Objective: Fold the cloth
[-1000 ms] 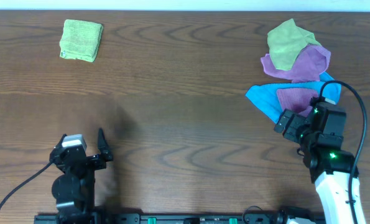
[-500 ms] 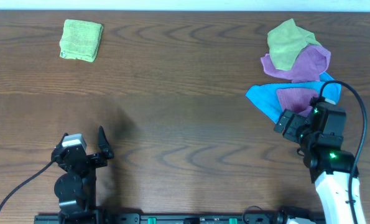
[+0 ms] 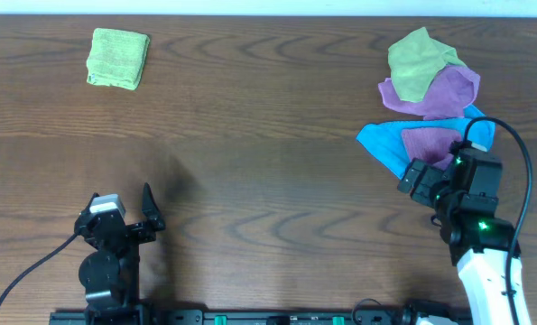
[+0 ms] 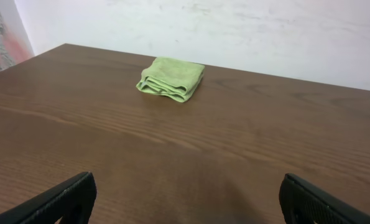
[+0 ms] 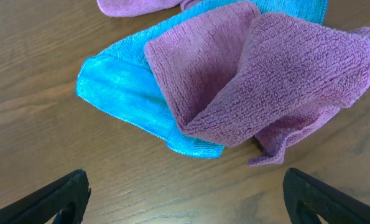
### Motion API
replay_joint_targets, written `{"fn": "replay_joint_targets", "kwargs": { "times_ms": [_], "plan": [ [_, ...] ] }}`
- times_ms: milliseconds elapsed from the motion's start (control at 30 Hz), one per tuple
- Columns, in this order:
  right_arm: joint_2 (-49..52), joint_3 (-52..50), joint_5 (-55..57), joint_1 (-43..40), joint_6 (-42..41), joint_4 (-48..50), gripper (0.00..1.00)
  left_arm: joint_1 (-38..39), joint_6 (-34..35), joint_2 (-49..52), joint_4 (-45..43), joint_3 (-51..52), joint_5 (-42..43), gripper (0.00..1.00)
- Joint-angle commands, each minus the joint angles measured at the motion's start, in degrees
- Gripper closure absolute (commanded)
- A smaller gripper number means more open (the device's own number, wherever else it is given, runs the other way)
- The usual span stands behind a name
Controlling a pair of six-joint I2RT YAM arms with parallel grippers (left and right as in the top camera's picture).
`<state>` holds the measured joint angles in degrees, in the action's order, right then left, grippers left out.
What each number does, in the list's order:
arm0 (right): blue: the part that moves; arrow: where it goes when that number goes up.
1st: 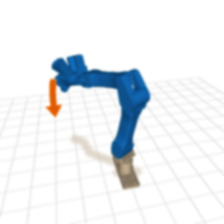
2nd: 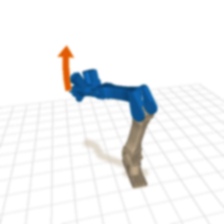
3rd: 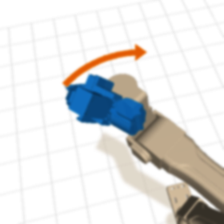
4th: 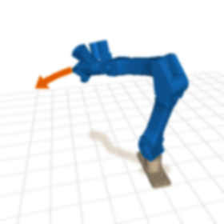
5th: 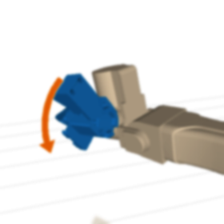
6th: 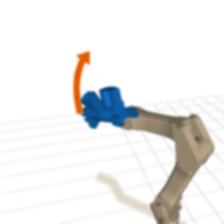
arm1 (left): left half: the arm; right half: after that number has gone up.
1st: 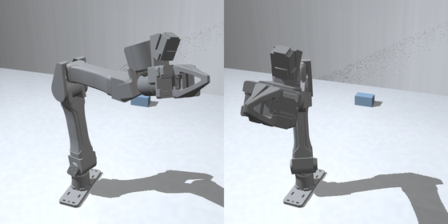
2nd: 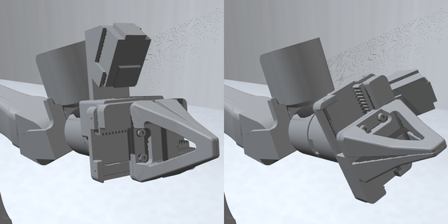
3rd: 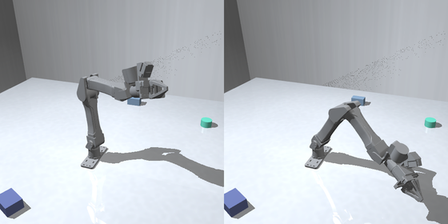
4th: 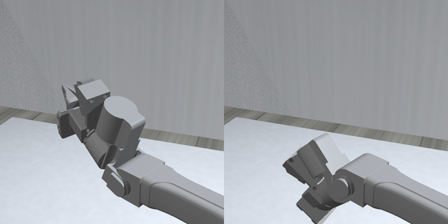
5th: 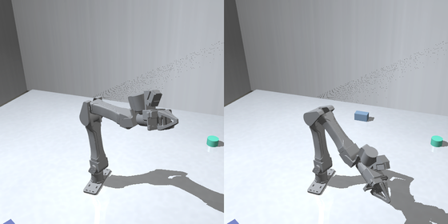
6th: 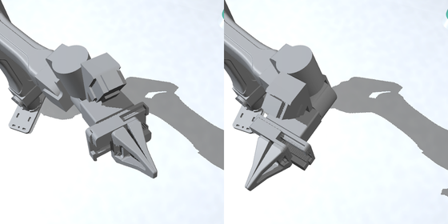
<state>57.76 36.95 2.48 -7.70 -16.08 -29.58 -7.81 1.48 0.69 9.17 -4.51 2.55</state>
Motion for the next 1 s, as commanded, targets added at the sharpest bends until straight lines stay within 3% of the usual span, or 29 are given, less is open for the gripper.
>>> {"fn": "replay_joint_targets", "kwargs": {
  "times_ms": [0, 200, 333, 600, 967],
  "plan": [
    [0.02, -0.17, 0.04, -0.48, -0.17, 0.00, 0.01, 0.00, 0.20, -0.44, 0.42, 1.90, -1.07, 0.05],
    [-0.87, -0.17, 0.04, -0.48, -0.17, -0.02, 0.01, 0.00, 0.20, -0.44, 0.42, 1.90, -1.09, 0.04],
    [-8.20, -0.22, 1.92, 0.44, -0.13, 0.20, 0.01, 0.00, 0.22, -0.44, 0.42, 1.90, -1.07, 0.05],
    [-28.13, -0.26, 17.57, 18.29, 0.72, -5.05, 0.01, 0.00, 0.22, -0.44, 0.39, 1.90, -1.07, 0.05],
    [-46.49, -16.15, 15.67, 11.50, 0.66, 3.80, 0.01, 0.00, 0.22, -0.44, 0.42, 1.90, -1.07, 0.05]
  ]
}}
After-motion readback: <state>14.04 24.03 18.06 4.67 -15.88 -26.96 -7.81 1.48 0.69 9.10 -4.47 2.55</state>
